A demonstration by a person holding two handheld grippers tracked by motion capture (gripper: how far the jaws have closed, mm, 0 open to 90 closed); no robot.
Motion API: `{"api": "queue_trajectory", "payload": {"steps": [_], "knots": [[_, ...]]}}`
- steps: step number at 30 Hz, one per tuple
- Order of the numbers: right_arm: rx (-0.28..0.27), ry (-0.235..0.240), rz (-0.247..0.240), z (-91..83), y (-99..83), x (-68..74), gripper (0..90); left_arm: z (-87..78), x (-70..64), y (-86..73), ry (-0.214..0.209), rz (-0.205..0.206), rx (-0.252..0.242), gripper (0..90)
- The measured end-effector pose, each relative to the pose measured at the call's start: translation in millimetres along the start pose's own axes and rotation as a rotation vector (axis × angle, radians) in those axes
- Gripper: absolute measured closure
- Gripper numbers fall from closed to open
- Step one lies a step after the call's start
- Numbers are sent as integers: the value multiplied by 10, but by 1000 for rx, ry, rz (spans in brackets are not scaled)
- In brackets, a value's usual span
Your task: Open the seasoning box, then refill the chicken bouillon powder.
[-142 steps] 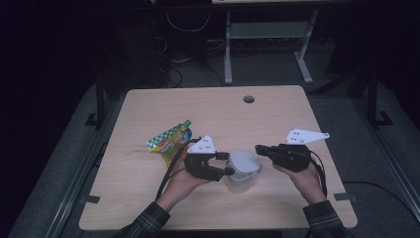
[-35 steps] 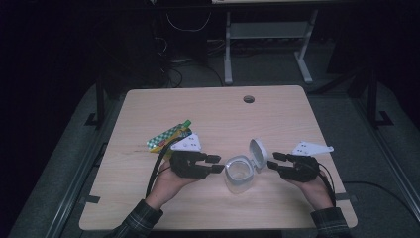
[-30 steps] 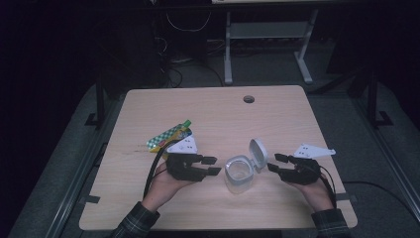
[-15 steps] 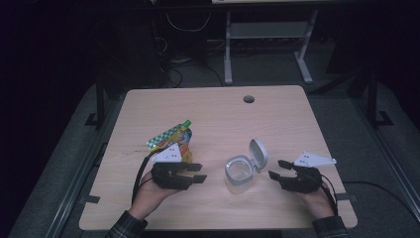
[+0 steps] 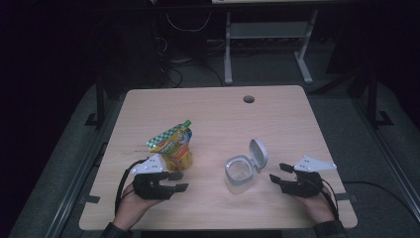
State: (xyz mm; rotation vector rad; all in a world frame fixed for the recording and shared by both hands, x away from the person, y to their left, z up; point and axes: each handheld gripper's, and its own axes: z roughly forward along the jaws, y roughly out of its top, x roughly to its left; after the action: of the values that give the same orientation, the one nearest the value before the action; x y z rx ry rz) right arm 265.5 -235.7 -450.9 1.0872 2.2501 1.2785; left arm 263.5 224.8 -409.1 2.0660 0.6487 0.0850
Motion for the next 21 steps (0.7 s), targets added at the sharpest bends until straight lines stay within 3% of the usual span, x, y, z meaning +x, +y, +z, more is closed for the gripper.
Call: {"api": "queue_trajectory", "payload": {"steps": [9,21], "knots": [[1,-1,-7,2,-14,-15,412,-227,138,-118,59,-33,-15,543],[8,0,-18,30,-7,-30,412,-477,340,-132,118,-61,-66,540]]}}
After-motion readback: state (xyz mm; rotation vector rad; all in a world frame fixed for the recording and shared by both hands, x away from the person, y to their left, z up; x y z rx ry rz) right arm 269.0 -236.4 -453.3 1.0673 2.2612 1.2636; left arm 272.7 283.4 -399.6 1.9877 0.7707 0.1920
